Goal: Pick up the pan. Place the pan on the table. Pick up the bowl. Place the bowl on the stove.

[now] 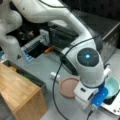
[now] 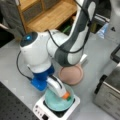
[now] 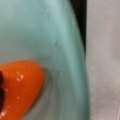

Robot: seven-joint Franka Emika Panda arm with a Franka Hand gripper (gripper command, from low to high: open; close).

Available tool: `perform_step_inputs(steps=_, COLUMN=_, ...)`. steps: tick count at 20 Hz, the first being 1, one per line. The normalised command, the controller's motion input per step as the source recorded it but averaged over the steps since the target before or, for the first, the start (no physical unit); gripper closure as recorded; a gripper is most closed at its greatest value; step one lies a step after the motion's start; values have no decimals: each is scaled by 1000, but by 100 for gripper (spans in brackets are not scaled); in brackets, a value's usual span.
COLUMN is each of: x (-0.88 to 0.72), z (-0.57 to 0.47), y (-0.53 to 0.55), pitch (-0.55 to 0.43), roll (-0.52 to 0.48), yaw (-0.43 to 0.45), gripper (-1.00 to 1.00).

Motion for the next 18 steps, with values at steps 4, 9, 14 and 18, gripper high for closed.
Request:
perform_step_inputs(steps=4, x=-69, z=-14, y=57, pitch=-42, roll=-227, yaw=32, gripper=-100)
perform_step_inputs(steps=9, x=-87, z=12, y=28, pitch=-38, roll=-216, yaw=30, gripper=-100)
perform_step_inputs(steps=14, x=-156, z=127, y=13, pitch=-13, roll=-183, yaw=46, gripper=-100)
perform_step_inputs(steps=18, x=-199, z=233, y=41, pitch=14, roll=-137, yaw=50, gripper=-100)
